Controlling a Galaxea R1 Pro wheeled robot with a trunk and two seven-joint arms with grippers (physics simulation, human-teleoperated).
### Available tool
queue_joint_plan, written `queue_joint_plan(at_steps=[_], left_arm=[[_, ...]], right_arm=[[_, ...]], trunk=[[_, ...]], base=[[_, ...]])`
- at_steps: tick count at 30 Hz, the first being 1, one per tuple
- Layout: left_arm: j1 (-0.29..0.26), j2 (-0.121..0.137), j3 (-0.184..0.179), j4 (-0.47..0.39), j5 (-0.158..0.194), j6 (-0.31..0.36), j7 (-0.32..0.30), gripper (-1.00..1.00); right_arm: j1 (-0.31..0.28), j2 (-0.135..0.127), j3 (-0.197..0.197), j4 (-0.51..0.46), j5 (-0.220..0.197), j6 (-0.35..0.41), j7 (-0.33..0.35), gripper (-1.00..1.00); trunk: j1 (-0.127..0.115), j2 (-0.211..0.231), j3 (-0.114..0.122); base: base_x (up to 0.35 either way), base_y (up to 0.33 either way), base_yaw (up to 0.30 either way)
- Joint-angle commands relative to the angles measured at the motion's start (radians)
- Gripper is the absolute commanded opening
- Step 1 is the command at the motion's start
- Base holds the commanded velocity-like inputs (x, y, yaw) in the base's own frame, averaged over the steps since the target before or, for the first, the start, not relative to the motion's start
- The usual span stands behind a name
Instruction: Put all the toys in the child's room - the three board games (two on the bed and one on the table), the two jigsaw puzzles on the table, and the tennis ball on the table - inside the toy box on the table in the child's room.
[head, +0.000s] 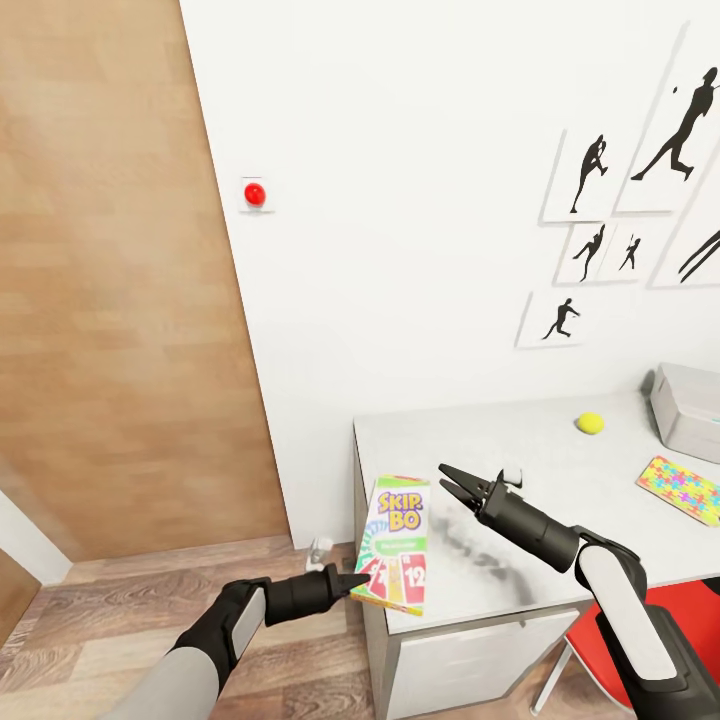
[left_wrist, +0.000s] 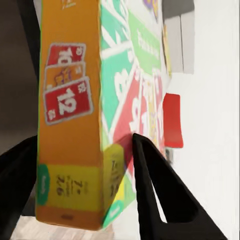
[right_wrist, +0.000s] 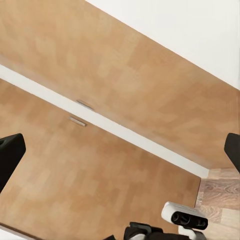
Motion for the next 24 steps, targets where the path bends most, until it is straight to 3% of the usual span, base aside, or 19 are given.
queue_joint_plan(at_steps=[1,24], left_arm=[[0.000,0.000,0.002,0.000,-0.019,-0.007,0.022,-1.00],[0.003,-0.005,0.000,0.000,-0.017,-0.010,0.005,-1.00]], right_arm=[[-0.001,0.000,-0.001,0.001,-0.002,0.006,0.001,1.00],[-0.001,0.000,-0.001,0.001,-0.002,0.006,0.001,1.00]], trunk=[[0.000,-0.001,-0.001],[0.000,-0.001,-0.001]], base=[[0.000,0.000,0.000],[0.000,0.000,0.000]])
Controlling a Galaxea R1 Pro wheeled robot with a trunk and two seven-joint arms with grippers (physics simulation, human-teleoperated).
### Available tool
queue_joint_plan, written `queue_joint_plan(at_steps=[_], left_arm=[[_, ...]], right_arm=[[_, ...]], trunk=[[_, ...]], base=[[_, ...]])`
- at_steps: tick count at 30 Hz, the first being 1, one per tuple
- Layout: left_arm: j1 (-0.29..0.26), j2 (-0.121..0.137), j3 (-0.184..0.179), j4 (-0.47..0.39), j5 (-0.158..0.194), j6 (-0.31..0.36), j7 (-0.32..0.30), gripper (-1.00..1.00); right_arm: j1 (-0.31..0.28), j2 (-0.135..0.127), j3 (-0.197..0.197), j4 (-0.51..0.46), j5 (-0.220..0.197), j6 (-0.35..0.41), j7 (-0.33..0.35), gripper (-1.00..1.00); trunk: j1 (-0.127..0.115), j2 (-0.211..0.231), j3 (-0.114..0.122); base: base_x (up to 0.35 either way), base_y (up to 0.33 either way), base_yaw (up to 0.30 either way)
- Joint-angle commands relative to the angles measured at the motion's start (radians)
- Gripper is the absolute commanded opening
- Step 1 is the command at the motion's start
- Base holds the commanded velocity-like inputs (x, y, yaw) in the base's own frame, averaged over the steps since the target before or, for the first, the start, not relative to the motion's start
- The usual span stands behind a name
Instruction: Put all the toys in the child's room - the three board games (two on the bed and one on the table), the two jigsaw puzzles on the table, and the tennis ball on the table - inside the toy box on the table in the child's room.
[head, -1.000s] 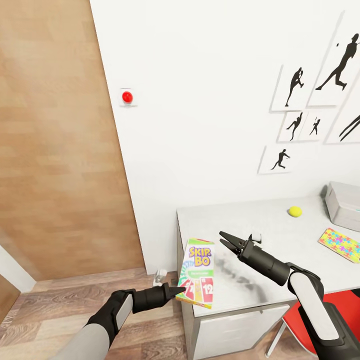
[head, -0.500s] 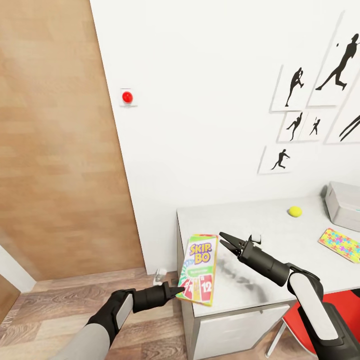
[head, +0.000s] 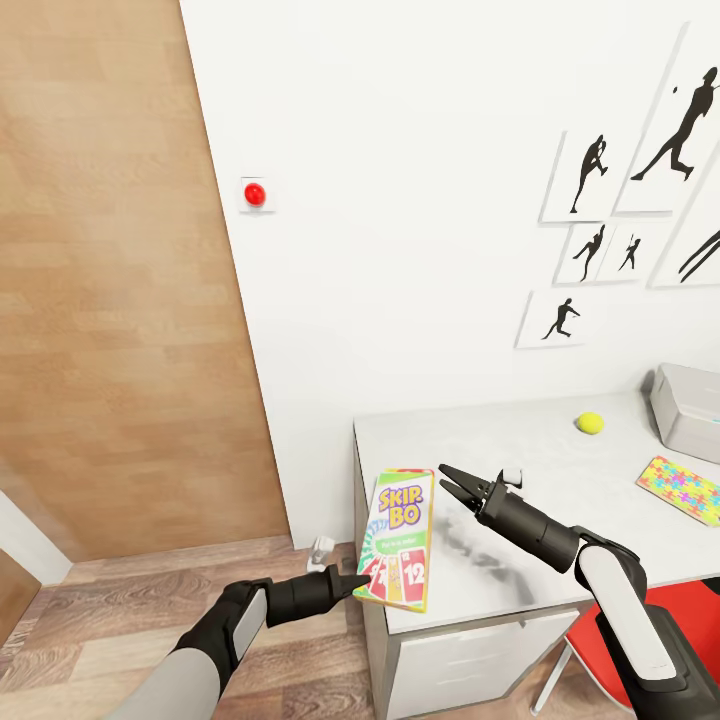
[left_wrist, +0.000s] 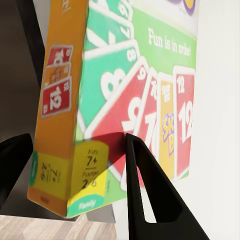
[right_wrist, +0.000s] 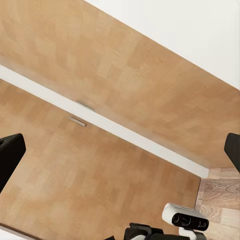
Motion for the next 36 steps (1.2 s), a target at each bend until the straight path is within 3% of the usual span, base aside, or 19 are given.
queue_joint_plan(at_steps=[1,22,31,36], left_arm=[[0.000,-0.001,-0.001,0.001,-0.012,0.003,0.000,-1.00],[0.002,0.001,-0.001,-0.001,-0.010,0.002,-0.004,-1.00],[0.002,0.009,-0.002,-0.013,-0.010,0.007,-0.007,-1.00],[0.002,0.035,0.000,-0.041,-0.010,0.027,-0.078,-1.00]], right_arm=[[-0.001,0.000,-0.001,0.000,-0.002,0.006,0.001,1.00],[-0.001,0.000,-0.001,0.002,-0.002,0.006,0.001,1.00],[-0.001,-0.012,-0.017,-0.014,-0.002,0.015,-0.001,1.00],[0.001,-0.024,-0.072,-0.015,-0.002,0.023,0.002,1.00]], trunk=[[0.000,-0.001,-0.001],[-0.004,0.006,0.002],[-0.038,0.069,0.030],[-0.057,0.104,0.046]], base=[[0.000,0.000,0.000],[0.000,0.000,0.000],[0.000,0.000,0.000],[0.000,0.000,0.000]])
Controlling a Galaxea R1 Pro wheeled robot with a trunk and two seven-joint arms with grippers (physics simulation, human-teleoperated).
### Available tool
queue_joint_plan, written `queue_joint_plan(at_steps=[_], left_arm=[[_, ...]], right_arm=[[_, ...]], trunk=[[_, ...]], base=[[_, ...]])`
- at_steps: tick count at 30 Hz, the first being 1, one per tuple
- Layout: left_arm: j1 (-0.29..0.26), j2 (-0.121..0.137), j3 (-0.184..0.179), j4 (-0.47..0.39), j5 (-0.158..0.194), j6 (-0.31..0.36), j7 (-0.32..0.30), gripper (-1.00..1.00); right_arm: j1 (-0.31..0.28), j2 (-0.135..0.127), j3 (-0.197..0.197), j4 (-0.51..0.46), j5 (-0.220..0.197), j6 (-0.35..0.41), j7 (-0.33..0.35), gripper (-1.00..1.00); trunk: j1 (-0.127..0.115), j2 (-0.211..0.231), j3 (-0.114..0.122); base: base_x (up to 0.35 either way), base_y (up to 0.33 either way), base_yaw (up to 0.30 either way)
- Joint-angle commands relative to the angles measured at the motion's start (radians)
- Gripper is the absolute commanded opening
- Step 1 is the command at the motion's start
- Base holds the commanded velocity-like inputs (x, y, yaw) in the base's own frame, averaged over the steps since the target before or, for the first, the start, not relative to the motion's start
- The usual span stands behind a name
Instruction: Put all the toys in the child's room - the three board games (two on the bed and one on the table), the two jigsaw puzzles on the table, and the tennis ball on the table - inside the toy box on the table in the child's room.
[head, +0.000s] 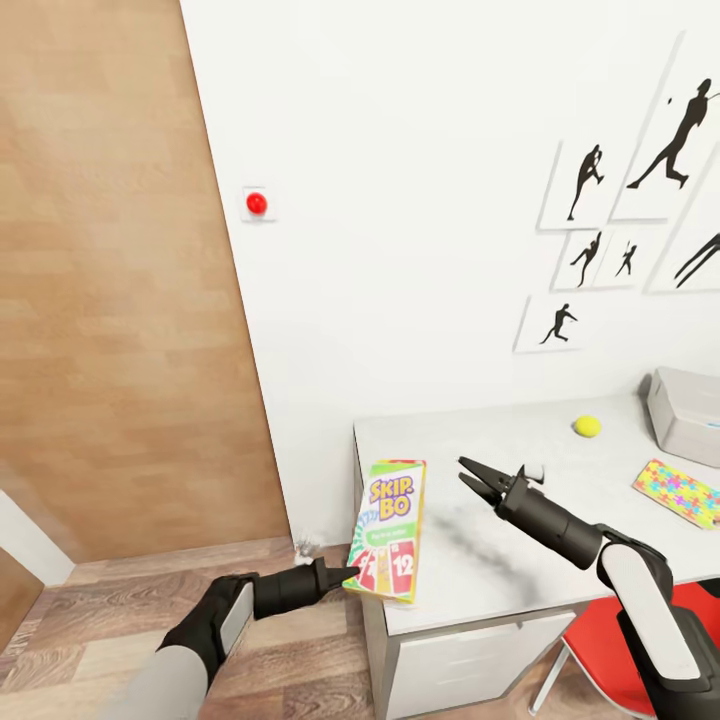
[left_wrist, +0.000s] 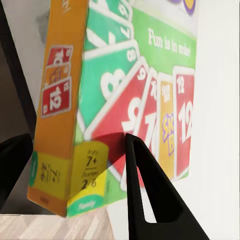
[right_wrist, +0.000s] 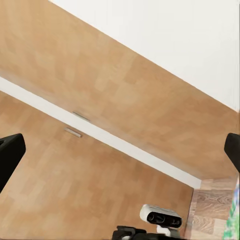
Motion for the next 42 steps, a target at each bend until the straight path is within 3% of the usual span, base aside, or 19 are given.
queue_joint_plan(at_steps=[1,5,10,14,18,21,24,29,34,42], left_arm=[[0.000,0.012,0.002,-0.020,-0.006,0.020,-0.026,-1.00],[0.000,0.084,0.002,-0.113,-0.007,0.121,-0.116,-1.00],[0.000,0.154,0.003,-0.186,-0.005,0.200,-0.137,-1.00],[0.000,0.185,0.001,-0.265,-0.007,0.316,-0.149,-1.00],[-0.002,0.243,0.002,-0.301,-0.003,0.384,-0.168,-1.00],[-0.002,0.279,0.002,-0.305,-0.004,0.436,-0.242,-1.00],[-0.002,0.332,-0.006,-0.307,-0.008,0.463,-0.367,-1.00],[-0.002,0.395,-0.044,-0.306,-0.008,0.471,-0.459,-1.00],[-0.002,0.433,-0.051,-0.303,-0.006,0.472,-0.459,-1.00],[-0.002,0.440,-0.053,-0.306,-0.009,0.472,-0.459,-1.00]], right_arm=[[0.001,-0.002,-0.007,0.000,-0.001,0.006,0.002,1.00],[0.005,-0.026,-0.015,0.003,-0.002,0.006,0.003,1.00],[0.005,-0.033,-0.021,0.011,-0.001,-0.002,0.004,1.00],[0.006,-0.035,-0.025,0.012,-0.001,-0.007,0.004,1.00],[0.006,-0.034,-0.027,0.011,0.000,-0.009,0.003,1.00],[0.006,-0.034,-0.027,0.012,0.001,-0.010,0.002,1.00],[0.006,-0.034,-0.027,0.014,0.014,-0.010,0.001,1.00],[0.006,-0.025,-0.025,0.013,0.053,-0.011,-0.001,1.00],[0.006,-0.022,-0.024,0.014,0.060,-0.011,-0.002,1.00],[0.006,-0.021,-0.025,0.017,0.061,-0.012,-0.001,1.00]], trunk=[[-0.004,0.006,0.002],[-0.019,0.034,0.015],[-0.031,0.055,0.024],[-0.031,0.055,0.024],[-0.046,0.083,0.036],[-0.057,0.104,0.046],[-0.069,0.125,0.055],[-0.088,0.160,0.071],[-0.107,0.195,0.087],[-0.138,0.251,0.112]], base=[[0.000,0.000,0.000],[0.000,0.000,0.000],[0.000,0.000,0.000],[0.000,0.000,0.000],[0.000,0.000,0.000],[0.000,0.000,0.000],[0.000,0.000,0.000],[0.000,0.000,0.000],[0.000,0.000,0.000],[0.000,0.000,0.000]])
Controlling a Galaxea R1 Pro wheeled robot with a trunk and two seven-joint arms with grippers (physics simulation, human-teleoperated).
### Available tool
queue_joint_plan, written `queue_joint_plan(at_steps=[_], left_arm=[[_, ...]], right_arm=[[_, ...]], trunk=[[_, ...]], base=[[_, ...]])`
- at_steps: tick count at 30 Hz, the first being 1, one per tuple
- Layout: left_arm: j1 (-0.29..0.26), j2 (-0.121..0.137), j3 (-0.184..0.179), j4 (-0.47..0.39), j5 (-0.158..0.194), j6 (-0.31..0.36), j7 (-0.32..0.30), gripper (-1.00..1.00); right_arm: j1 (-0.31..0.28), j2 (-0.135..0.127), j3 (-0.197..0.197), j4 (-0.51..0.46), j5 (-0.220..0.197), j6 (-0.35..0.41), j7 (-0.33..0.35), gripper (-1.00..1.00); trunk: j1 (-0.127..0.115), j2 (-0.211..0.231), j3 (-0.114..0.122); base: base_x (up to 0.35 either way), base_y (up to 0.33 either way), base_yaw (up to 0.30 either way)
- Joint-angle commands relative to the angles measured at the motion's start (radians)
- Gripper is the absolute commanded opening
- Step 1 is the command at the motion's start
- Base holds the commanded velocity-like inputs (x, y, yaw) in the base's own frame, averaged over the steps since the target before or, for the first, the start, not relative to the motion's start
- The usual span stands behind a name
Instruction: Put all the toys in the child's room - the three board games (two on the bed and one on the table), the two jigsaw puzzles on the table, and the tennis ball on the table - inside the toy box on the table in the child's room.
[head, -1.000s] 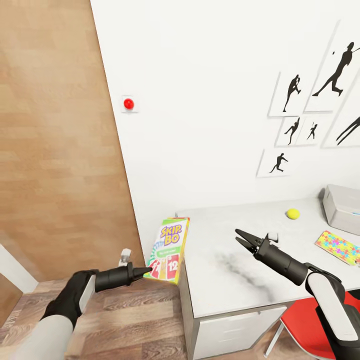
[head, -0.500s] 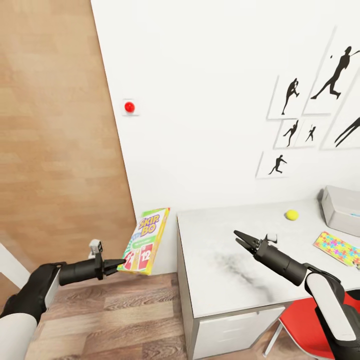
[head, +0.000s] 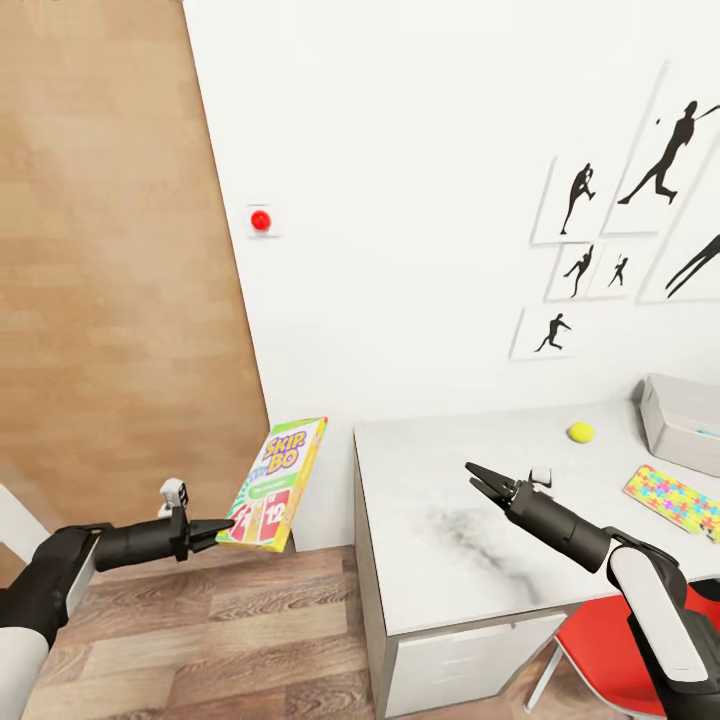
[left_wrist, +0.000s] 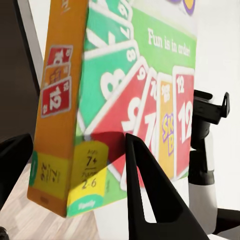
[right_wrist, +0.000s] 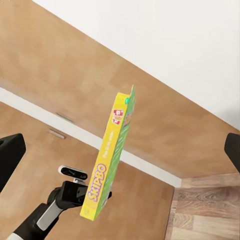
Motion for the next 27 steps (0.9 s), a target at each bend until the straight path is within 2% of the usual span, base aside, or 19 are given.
queue_joint_plan(at_steps=[1,3,4,5,6,8,9,11,14,22,27], left_arm=[[-0.001,0.000,-0.001,-0.002,-0.002,0.010,-0.004,-1.00],[-0.001,-0.001,-0.007,-0.004,-0.005,0.009,-0.004,-1.00],[-0.001,-0.003,-0.024,-0.005,-0.008,0.008,-0.004,-1.00],[-0.001,-0.004,-0.075,-0.008,-0.009,0.007,-0.004,-1.00],[-0.001,-0.004,-0.097,-0.011,-0.010,0.007,-0.004,-1.00],[-0.001,-0.006,-0.198,-0.033,-0.008,0.008,-0.004,-1.00],[-0.001,-0.007,-0.224,-0.045,-0.007,0.008,-0.004,-1.00],[-0.001,-0.008,-0.252,-0.059,-0.007,0.008,-0.004,-1.00],[-0.001,-0.008,-0.264,-0.067,-0.007,0.008,-0.004,-1.00],[-0.001,-0.007,-0.268,-0.069,-0.005,0.004,-0.004,-1.00],[-0.001,-0.014,-0.275,-0.069,-0.009,0.002,-0.004,-1.00]], right_arm=[[-0.001,0.000,-0.001,0.000,-0.001,0.006,0.002,1.00],[-0.001,0.001,-0.001,0.000,-0.001,0.003,0.002,1.00],[-0.001,0.000,-0.001,0.000,-0.001,-0.005,0.002,1.00],[-0.001,0.000,-0.001,0.001,-0.002,-0.026,0.003,1.00],[-0.001,0.000,-0.001,0.001,-0.002,-0.033,0.003,1.00],[-0.001,0.000,-0.001,0.001,-0.002,-0.054,0.003,1.00],[-0.001,0.000,0.000,0.001,-0.002,-0.057,0.002,1.00],[-0.001,0.000,0.000,0.002,-0.002,-0.062,0.003,1.00],[-0.001,0.000,0.001,0.007,-0.002,-0.064,0.004,1.00],[0.001,0.012,0.010,0.053,-0.004,-0.067,0.012,1.00],[0.005,0.062,0.013,0.137,0.000,-0.115,0.007,1.00]], trunk=[[-0.004,0.006,0.002],[-0.011,0.020,0.008],[-0.015,0.027,0.011],[-0.019,0.034,0.014],[-0.023,0.041,0.017],[-0.030,0.055,0.024],[-0.034,0.062,0.027],[-0.042,0.076,0.033],[-0.053,0.097,0.042],[-0.084,0.153,0.068],[-0.103,0.188,0.083]], base=[[0.000,0.000,0.000],[0.000,0.000,0.000],[0.000,0.000,0.000],[0.000,0.000,0.000],[0.000,0.000,0.000],[0.000,0.000,0.000],[0.000,0.000,0.000],[0.000,0.000,0.000],[0.000,0.000,0.000],[0.000,0.000,0.000],[0.000,0.000,0.000]])
